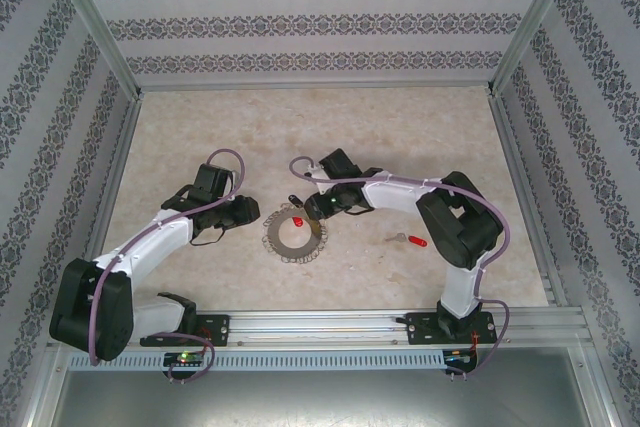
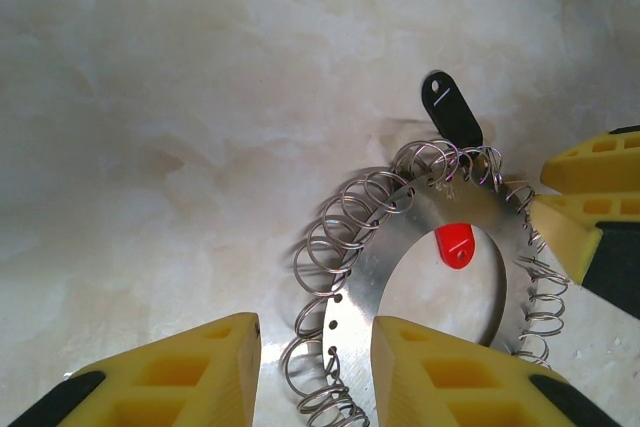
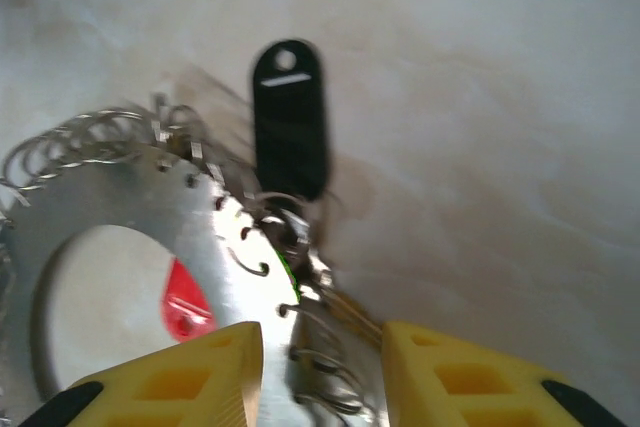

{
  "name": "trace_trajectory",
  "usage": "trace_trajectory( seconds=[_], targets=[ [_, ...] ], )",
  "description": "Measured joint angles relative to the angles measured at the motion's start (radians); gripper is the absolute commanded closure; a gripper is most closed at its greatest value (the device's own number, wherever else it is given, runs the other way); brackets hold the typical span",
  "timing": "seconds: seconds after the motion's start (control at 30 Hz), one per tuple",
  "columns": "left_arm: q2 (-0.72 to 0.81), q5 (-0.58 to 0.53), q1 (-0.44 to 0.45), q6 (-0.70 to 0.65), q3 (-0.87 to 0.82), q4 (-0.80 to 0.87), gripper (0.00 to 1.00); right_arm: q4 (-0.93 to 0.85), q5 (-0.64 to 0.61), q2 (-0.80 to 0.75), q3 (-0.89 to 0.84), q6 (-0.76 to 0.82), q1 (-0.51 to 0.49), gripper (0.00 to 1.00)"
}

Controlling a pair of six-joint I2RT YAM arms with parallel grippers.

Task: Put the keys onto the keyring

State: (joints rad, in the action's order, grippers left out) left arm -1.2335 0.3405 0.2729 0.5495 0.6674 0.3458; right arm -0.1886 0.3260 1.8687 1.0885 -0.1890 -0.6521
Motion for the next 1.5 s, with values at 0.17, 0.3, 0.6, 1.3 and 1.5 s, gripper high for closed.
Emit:
trace_trajectory(
  seconds=[0.17, 0.3, 0.6, 1.3, 1.5],
  targets=[
    [-0.002, 0.000, 0.000, 0.000, 0.000, -0.008, 0.65, -0.002, 0.010, 0.001, -0.003, -0.011, 0.021, 0.67],
    [-0.007, 0.000, 0.000, 0.000, 0.000, -0.016, 0.65, -0.002, 0.046, 0.019, 0.005, -0.014, 0.018, 0.70],
    [-0.016, 0.000, 0.000, 0.000, 0.000, -0.018, 0.65, -0.002, 0.090, 0.042, 0.024, -0.008, 0.000, 0.88],
    [-0.016, 0.017, 0.001, 0.000, 0.000, -0.018, 0.65, 0.013, 0.085, -0.056, 0.010, 0.084, -0.085, 0.93],
    [-0.016, 0.019, 0.001, 0.000, 0.000, -0.018, 0.65, 0.003, 0.071, -0.055, -0.011, 0.083, -0.083, 0.85]
  ],
)
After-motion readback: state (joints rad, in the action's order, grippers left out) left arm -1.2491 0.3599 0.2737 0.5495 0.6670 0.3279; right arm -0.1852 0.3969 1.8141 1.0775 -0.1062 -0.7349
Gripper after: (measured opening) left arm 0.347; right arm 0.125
